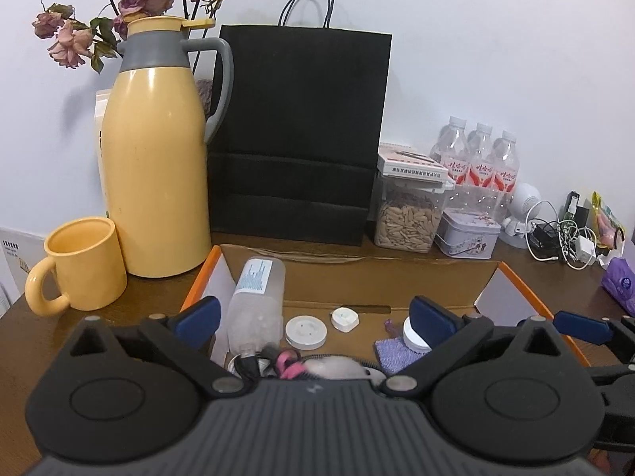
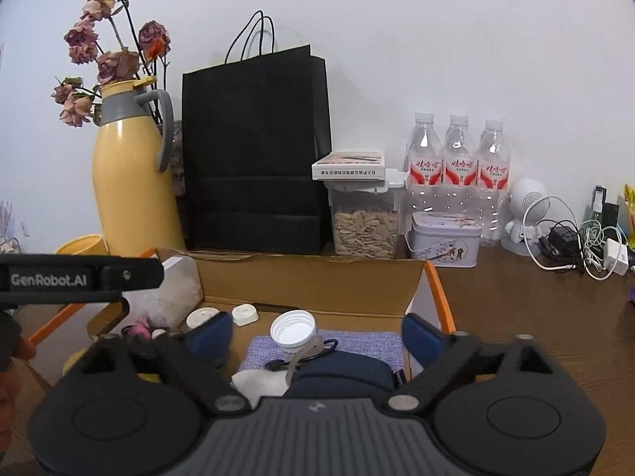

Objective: Organize objects
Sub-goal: 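Lower the cable and plastic piece into the box and open both grippers, then move both grippers out of the box back to the white caps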

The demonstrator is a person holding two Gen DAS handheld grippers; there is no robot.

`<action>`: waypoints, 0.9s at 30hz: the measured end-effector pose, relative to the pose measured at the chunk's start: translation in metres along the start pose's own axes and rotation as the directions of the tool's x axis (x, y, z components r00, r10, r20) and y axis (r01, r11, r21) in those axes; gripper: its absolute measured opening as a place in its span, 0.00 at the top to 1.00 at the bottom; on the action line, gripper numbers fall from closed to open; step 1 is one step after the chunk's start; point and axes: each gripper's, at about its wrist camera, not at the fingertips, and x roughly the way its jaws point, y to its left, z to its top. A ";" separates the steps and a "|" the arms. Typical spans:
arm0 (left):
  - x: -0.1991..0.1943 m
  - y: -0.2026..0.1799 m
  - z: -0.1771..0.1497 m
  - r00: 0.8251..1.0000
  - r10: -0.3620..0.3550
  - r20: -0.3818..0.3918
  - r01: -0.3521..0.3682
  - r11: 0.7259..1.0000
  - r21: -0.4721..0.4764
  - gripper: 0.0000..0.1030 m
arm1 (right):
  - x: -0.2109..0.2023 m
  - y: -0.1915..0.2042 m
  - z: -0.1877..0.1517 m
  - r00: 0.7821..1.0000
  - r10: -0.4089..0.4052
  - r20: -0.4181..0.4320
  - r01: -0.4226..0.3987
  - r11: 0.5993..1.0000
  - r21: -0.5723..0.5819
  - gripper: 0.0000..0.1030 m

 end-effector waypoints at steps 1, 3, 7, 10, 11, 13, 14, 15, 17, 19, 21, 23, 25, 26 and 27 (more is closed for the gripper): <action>0.000 0.000 0.000 1.000 -0.001 -0.001 0.001 1.000 0.000 0.00 | 0.000 0.000 0.000 1.000 -0.002 -0.001 0.002 1.000 0.001 0.07; 0.000 0.000 0.000 1.000 -0.001 0.000 0.001 1.000 0.001 0.00 | 0.000 0.000 0.000 1.000 -0.007 0.000 0.007 1.000 0.000 0.02; -0.001 0.000 0.000 1.000 -0.005 0.002 0.005 1.000 -0.004 0.00 | -0.002 0.001 0.001 1.000 -0.004 0.005 0.004 1.000 -0.005 0.02; -0.001 0.000 0.000 1.000 -0.007 0.002 0.007 1.000 -0.004 0.00 | -0.005 0.003 0.002 1.000 -0.003 0.010 0.003 1.000 -0.012 0.02; -0.002 0.000 0.000 1.000 -0.007 0.002 0.007 1.000 -0.005 0.00 | -0.006 0.003 0.002 1.000 -0.003 0.012 0.003 1.000 -0.013 0.02; -0.003 -0.001 0.001 1.000 -0.010 0.003 0.010 1.000 -0.006 0.00 | -0.009 0.004 0.003 1.000 -0.003 0.017 0.003 1.000 -0.015 0.01; -0.005 -0.001 0.001 1.000 -0.013 0.004 0.013 1.000 -0.006 0.00 | -0.011 0.004 0.003 1.000 -0.003 0.021 0.003 1.000 -0.015 0.01; -0.006 -0.001 0.001 1.000 -0.016 0.008 0.016 1.000 -0.006 0.00 | -0.013 0.005 0.004 1.000 -0.002 0.024 0.002 1.000 -0.017 0.00; -0.013 -0.001 0.002 1.000 -0.024 0.020 0.024 1.000 -0.005 0.00 | -0.020 0.006 0.004 0.999 -0.001 0.035 0.002 1.000 -0.020 0.00; -0.021 -0.001 0.003 0.999 -0.029 0.038 0.030 1.000 -0.006 0.00 | -0.027 0.008 0.005 0.999 -0.002 0.047 0.003 1.000 -0.024 0.00; -0.029 0.000 0.004 0.998 -0.038 0.054 0.039 0.999 -0.007 0.00 | -0.035 0.009 0.005 0.998 0.001 0.058 0.001 1.000 -0.030 0.00; -0.039 0.001 0.004 0.996 -0.046 0.072 0.046 0.999 -0.006 0.00 | -0.043 0.011 0.005 0.998 0.004 0.068 -0.001 0.999 -0.037 0.00; -0.047 0.002 0.003 0.995 -0.050 0.086 0.050 0.999 -0.001 0.00 | -0.049 0.011 0.004 0.997 0.008 0.073 -0.005 0.999 -0.043 0.00; -0.051 0.003 0.002 0.995 -0.052 0.091 0.052 0.999 0.000 0.00 | -0.053 0.012 0.002 0.997 0.009 0.074 -0.005 0.999 -0.045 0.00; -0.055 0.004 0.001 0.994 -0.055 0.095 0.055 0.998 0.003 0.00 | -0.056 0.011 0.000 0.997 0.009 0.074 -0.005 0.999 -0.047 0.00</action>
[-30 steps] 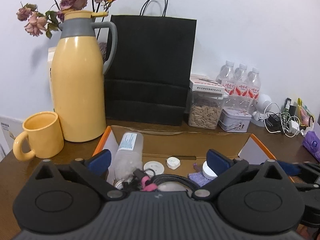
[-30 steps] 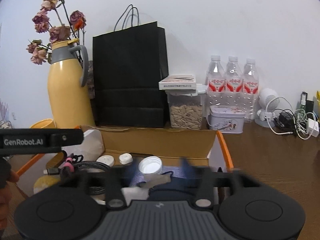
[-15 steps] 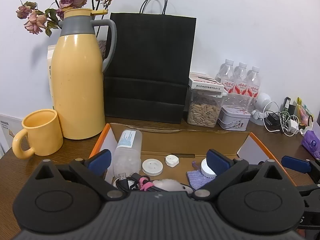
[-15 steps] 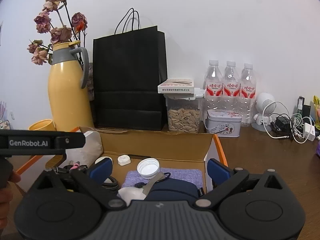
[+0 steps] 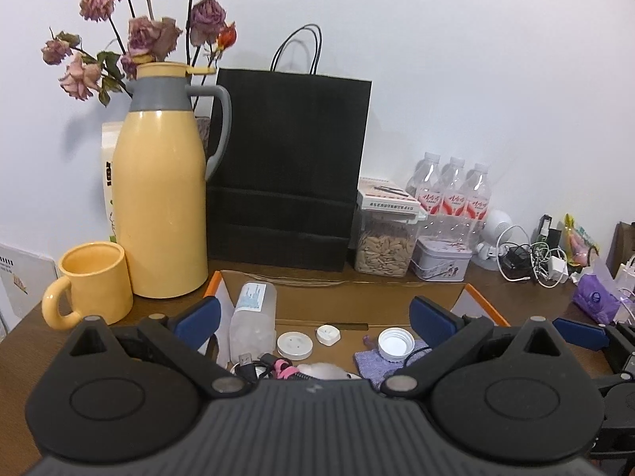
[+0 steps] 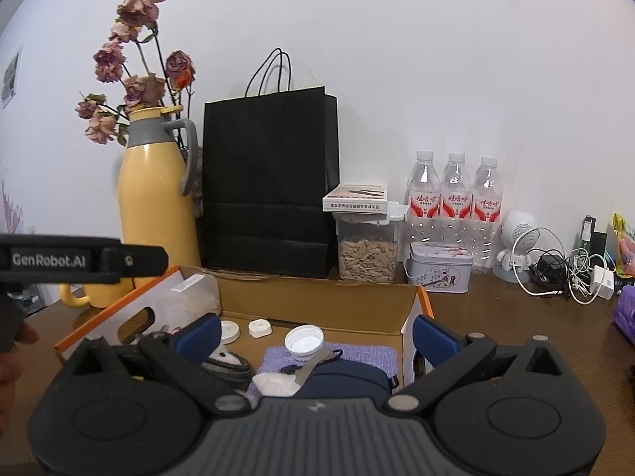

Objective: Organize objects
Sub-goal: 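Move both grippers out of the box back to the white caps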

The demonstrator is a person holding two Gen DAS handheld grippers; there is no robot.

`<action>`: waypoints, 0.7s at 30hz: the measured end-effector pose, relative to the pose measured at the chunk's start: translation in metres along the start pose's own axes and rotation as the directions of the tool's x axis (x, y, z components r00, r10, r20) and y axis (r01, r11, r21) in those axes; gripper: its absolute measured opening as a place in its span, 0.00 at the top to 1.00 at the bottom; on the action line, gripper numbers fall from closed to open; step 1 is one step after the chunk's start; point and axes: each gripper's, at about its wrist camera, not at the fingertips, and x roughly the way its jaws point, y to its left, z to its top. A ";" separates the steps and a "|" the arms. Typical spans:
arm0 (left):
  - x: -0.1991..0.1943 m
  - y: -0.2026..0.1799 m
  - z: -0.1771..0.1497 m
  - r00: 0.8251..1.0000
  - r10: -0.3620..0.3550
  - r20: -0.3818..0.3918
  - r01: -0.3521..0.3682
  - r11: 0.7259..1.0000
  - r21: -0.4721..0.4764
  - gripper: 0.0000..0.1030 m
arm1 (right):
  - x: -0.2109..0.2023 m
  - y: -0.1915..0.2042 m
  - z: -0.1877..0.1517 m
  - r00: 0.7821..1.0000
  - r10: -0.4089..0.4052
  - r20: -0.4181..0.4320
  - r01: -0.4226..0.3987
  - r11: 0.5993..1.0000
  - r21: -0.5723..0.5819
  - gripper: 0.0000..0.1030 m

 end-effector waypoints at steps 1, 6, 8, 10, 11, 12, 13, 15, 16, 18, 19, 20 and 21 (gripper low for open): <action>-0.004 0.000 -0.001 1.000 -0.002 0.003 0.002 1.000 0.002 0.00 | -0.004 0.000 -0.002 1.000 -0.001 0.001 0.001 1.000 -0.003 0.00; -0.019 0.003 -0.009 1.000 -0.010 0.005 0.010 1.000 0.019 0.00 | -0.019 0.001 -0.015 1.000 -0.003 -0.014 0.003 1.000 -0.014 0.00; -0.025 0.006 -0.015 1.000 -0.011 0.000 0.011 1.000 0.015 0.00 | -0.024 0.002 -0.021 1.000 -0.003 -0.021 0.003 1.000 -0.017 0.00; -0.029 0.008 -0.022 1.000 -0.012 -0.020 0.012 1.000 0.018 0.00 | -0.029 0.004 -0.026 1.000 -0.003 -0.027 0.002 1.000 -0.022 0.00; -0.030 0.009 -0.025 1.000 -0.012 -0.029 0.012 1.000 0.020 0.00 | -0.032 0.005 -0.029 0.999 -0.002 -0.032 0.002 1.000 -0.026 0.00; -0.032 0.010 -0.028 0.999 -0.010 -0.037 0.011 1.000 0.022 0.00 | -0.034 0.006 -0.031 0.999 -0.001 -0.037 0.000 1.000 -0.028 0.00; -0.034 0.011 -0.031 0.999 -0.010 -0.044 0.011 1.000 0.024 0.00 | -0.036 0.007 -0.034 0.999 0.000 -0.044 -0.002 1.000 -0.031 0.00; -0.038 0.013 -0.038 0.998 -0.010 -0.063 0.012 0.999 0.030 0.00 | -0.040 0.010 -0.041 0.998 0.001 -0.060 -0.003 0.999 -0.037 0.00; -0.040 0.014 -0.041 0.997 -0.011 -0.071 0.013 0.999 0.032 0.00 | -0.041 0.011 -0.044 0.998 0.001 -0.068 -0.004 0.999 -0.041 0.00; -0.043 0.016 -0.046 0.996 -0.008 -0.086 0.011 0.999 0.036 0.00 | -0.044 0.013 -0.050 0.996 0.004 -0.087 -0.009 0.999 -0.046 0.00; -0.045 0.017 -0.050 0.995 -0.006 -0.095 0.009 0.999 0.038 0.00 | -0.046 0.014 -0.053 0.995 0.006 -0.096 -0.011 0.999 -0.049 0.00; -0.046 0.019 -0.053 0.994 -0.005 -0.105 0.009 0.999 0.040 0.00 | -0.047 0.015 -0.057 0.994 0.008 -0.105 -0.013 0.999 -0.051 0.00; -0.047 0.020 -0.056 0.993 -0.005 -0.114 0.009 0.999 0.041 0.00 | -0.049 0.016 -0.059 0.994 0.008 -0.113 -0.014 0.998 -0.054 0.00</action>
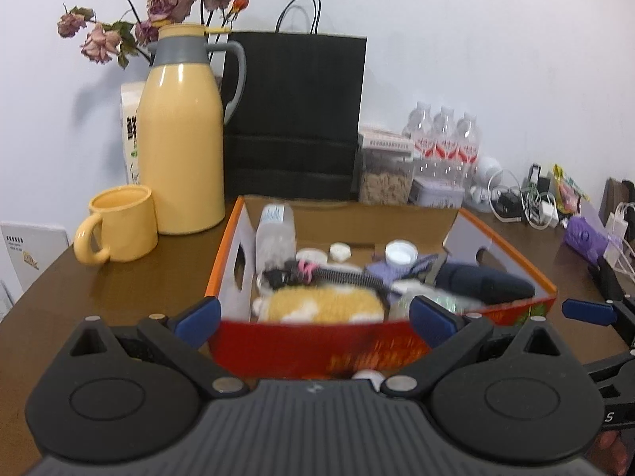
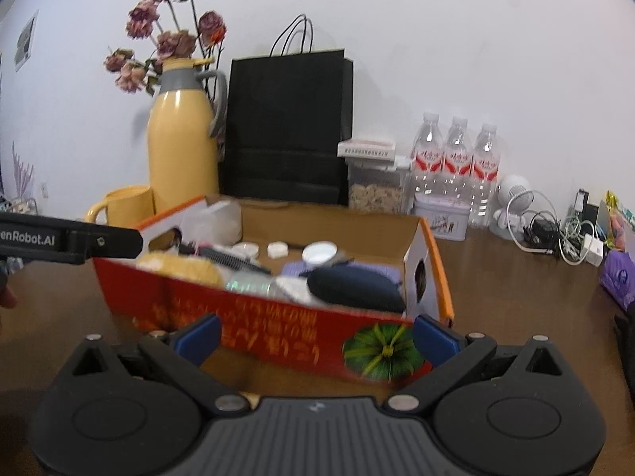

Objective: Organize objects
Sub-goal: 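Move both grippers out of the box back to the white caps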

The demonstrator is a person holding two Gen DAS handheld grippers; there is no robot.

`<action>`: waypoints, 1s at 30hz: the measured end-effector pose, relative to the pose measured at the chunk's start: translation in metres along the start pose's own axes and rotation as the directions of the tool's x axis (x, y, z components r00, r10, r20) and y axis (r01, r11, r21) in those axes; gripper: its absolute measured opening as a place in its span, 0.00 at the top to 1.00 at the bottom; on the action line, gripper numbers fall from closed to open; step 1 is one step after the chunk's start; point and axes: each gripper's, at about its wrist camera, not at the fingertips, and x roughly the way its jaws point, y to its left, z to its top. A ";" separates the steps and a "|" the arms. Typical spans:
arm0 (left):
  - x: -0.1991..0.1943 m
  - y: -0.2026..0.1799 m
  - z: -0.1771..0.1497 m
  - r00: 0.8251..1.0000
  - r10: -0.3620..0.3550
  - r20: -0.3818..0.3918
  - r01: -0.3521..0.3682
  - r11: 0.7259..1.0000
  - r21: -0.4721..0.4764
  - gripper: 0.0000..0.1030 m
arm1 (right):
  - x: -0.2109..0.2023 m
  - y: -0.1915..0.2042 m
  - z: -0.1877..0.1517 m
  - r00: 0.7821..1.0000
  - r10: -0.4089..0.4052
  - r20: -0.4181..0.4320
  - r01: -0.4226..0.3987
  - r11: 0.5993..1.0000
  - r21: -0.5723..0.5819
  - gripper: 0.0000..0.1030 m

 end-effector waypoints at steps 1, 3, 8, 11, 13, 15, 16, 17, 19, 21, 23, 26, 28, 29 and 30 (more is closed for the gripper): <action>-0.001 0.001 -0.004 1.000 0.001 -0.011 -0.001 1.000 0.002 0.00 | -0.001 0.001 -0.002 1.000 0.000 -0.007 0.000 1.000 -0.004 0.00; -0.003 0.002 -0.011 1.000 0.004 -0.027 -0.004 1.000 0.004 0.00 | -0.003 0.004 -0.007 1.000 0.001 -0.019 -0.001 1.000 -0.010 0.00; -0.007 0.006 -0.029 0.997 0.007 -0.077 -0.006 1.000 0.011 0.00 | -0.006 0.006 -0.019 0.999 -0.001 -0.053 0.000 1.000 -0.018 0.00; -0.006 0.007 -0.037 0.994 0.009 -0.109 -0.006 1.000 0.020 0.00 | -0.007 0.006 -0.024 0.998 -0.003 -0.070 0.002 1.000 -0.014 0.00; -0.007 0.006 -0.042 0.992 0.008 -0.126 -0.004 1.000 0.028 0.00 | -0.008 0.006 -0.026 0.997 -0.006 -0.073 0.005 1.000 -0.013 0.00; -0.007 0.004 -0.045 0.990 0.005 -0.139 0.000 0.999 0.037 0.00 | -0.008 0.006 -0.027 0.997 -0.007 -0.075 0.006 1.000 -0.011 0.00; -0.008 0.002 -0.047 0.989 0.003 -0.147 0.004 0.999 0.044 0.00 | -0.008 0.006 -0.027 0.997 -0.008 -0.077 0.008 1.000 -0.010 0.00; -0.008 0.001 -0.048 0.988 -0.001 -0.154 0.008 0.999 0.049 0.00 | -0.008 0.006 -0.028 0.997 -0.009 -0.079 0.008 1.000 -0.009 0.00; -0.008 -0.003 -0.052 0.985 -0.012 -0.174 0.023 0.998 0.063 0.00 | -0.008 0.005 -0.030 0.996 -0.008 -0.084 0.007 1.000 -0.006 0.00; -0.008 -0.006 -0.055 0.981 -0.029 -0.191 0.044 0.996 0.074 0.00 | -0.007 0.005 -0.030 0.996 -0.009 -0.086 0.009 1.000 -0.005 0.00; -0.005 -0.010 -0.058 0.979 -0.033 -0.203 0.051 0.995 0.085 0.00 | -0.006 0.005 -0.031 0.996 -0.012 -0.090 0.012 1.000 -0.003 0.00; 0.000 -0.015 -0.061 0.975 -0.037 -0.221 0.058 0.994 0.091 0.00 | -0.004 0.005 -0.032 0.995 -0.022 -0.098 0.021 1.000 -0.004 0.00; 0.004 -0.018 -0.064 0.972 -0.037 -0.232 0.060 0.994 0.093 0.00 | -0.003 0.004 -0.033 0.994 -0.024 -0.104 0.024 1.000 -0.003 0.00; 0.006 -0.020 -0.065 0.972 -0.034 -0.234 0.058 0.994 0.095 0.00 | -0.002 0.004 -0.033 0.994 -0.024 -0.108 0.024 1.000 -0.002 0.00; 0.007 -0.022 -0.066 0.972 -0.032 -0.235 0.056 0.994 0.097 0.00 | -0.002 0.004 -0.034 0.994 -0.023 -0.109 0.023 1.000 -0.001 0.00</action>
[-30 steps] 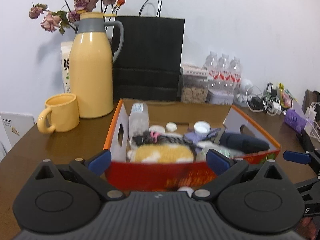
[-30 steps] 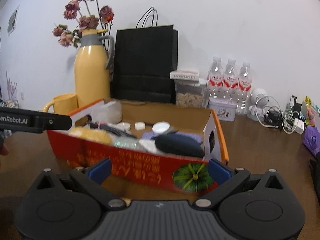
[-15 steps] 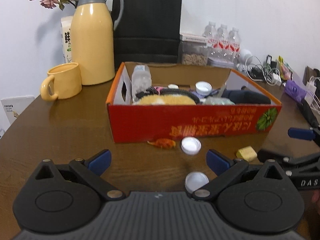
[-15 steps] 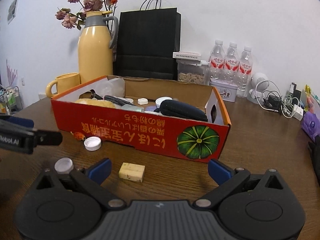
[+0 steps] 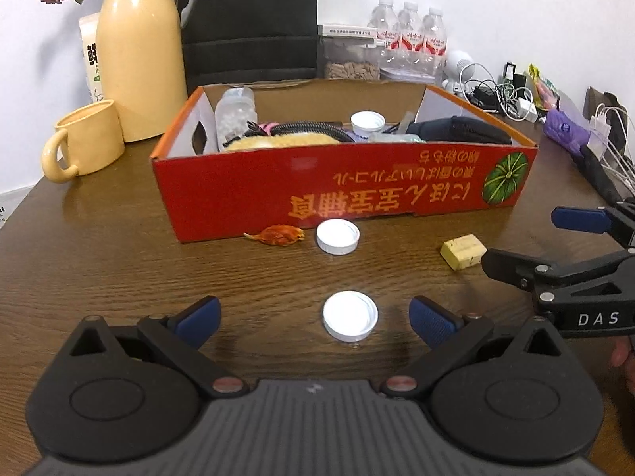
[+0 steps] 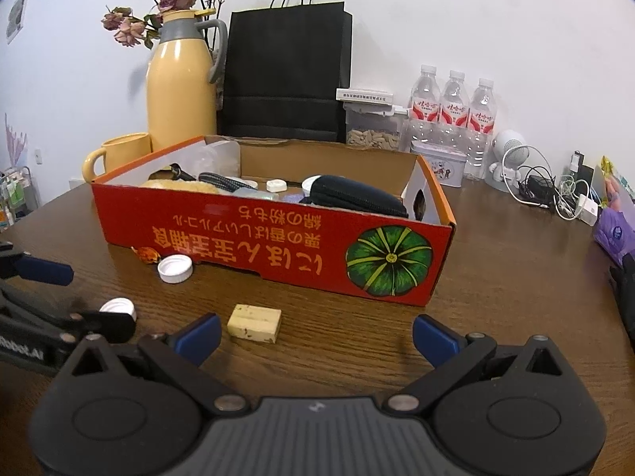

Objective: Organize objects
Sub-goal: 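Grasp a white bottle cap with the left gripper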

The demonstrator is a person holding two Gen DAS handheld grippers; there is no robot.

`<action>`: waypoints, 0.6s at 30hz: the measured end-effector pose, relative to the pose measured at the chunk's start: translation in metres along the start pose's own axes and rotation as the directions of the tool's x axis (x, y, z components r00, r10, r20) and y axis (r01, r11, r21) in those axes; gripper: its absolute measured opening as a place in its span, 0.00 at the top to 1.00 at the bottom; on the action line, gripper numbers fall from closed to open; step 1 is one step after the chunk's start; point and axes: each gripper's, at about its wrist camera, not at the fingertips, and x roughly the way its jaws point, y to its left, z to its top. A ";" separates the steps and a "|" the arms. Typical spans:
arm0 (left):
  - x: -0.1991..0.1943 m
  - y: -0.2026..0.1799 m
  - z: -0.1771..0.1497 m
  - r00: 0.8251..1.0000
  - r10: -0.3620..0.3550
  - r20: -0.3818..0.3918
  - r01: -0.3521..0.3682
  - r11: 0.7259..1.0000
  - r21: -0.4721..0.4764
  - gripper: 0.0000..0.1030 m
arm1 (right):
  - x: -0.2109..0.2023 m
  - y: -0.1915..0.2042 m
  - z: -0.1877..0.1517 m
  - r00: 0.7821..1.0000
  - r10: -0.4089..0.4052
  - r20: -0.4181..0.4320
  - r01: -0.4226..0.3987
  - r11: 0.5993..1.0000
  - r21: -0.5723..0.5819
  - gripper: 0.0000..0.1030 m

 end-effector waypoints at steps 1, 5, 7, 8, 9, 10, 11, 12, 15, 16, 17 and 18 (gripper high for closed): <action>0.001 -0.002 -0.001 1.000 -0.003 -0.002 0.003 1.000 0.001 0.03 | 0.000 0.000 0.000 1.000 0.001 0.001 -0.001 1.000 0.003 0.00; 0.000 -0.011 -0.003 1.000 -0.011 0.023 0.010 0.999 0.034 0.50 | 0.001 -0.001 0.000 1.000 0.003 -0.005 -0.003 1.000 0.011 0.00; -0.003 -0.014 -0.004 0.998 -0.045 0.038 0.044 0.998 0.043 0.72 | 0.001 -0.002 0.000 1.000 0.006 -0.008 -0.006 1.000 0.013 0.00; -0.003 -0.015 -0.005 0.998 -0.048 0.042 0.046 0.998 0.044 0.72 | 0.001 -0.001 0.000 1.000 0.008 -0.008 -0.007 1.000 0.012 0.00; -0.003 -0.017 -0.006 0.998 -0.042 0.047 0.040 0.998 0.050 0.72 | 0.001 -0.002 0.000 1.000 0.008 -0.009 -0.008 1.000 0.011 0.00; -0.003 -0.018 -0.007 0.998 -0.037 0.053 0.034 0.998 0.054 0.72 | 0.002 -0.001 0.000 1.000 0.008 -0.010 -0.008 1.000 0.010 0.00; -0.004 -0.018 -0.007 0.998 -0.035 0.055 0.032 0.998 0.053 0.72 | 0.002 -0.001 0.000 1.000 0.009 -0.012 -0.009 1.000 0.010 0.00; -0.004 -0.018 -0.007 0.998 -0.032 0.058 0.030 0.998 0.050 0.72 | 0.003 -0.001 0.000 1.000 0.010 -0.015 -0.010 1.000 0.009 0.00; -0.004 -0.014 -0.006 0.997 -0.022 0.067 0.021 1.000 0.020 0.72 | 0.004 0.000 0.000 1.000 0.012 -0.025 -0.012 1.000 0.008 0.00; -0.004 -0.012 -0.005 0.997 -0.018 0.070 0.017 1.000 0.010 0.72 | 0.005 0.000 0.000 0.999 0.013 -0.029 -0.013 1.000 0.008 0.00; -0.004 -0.010 -0.005 0.997 -0.014 0.073 0.014 1.000 -0.002 0.72 | 0.006 0.000 0.001 0.999 0.015 -0.032 -0.015 1.000 0.009 0.00; -0.004 -0.007 -0.004 0.997 -0.010 0.077 0.011 1.000 -0.012 0.72 | 0.006 0.001 0.001 0.999 0.016 -0.035 -0.015 1.000 0.010 0.00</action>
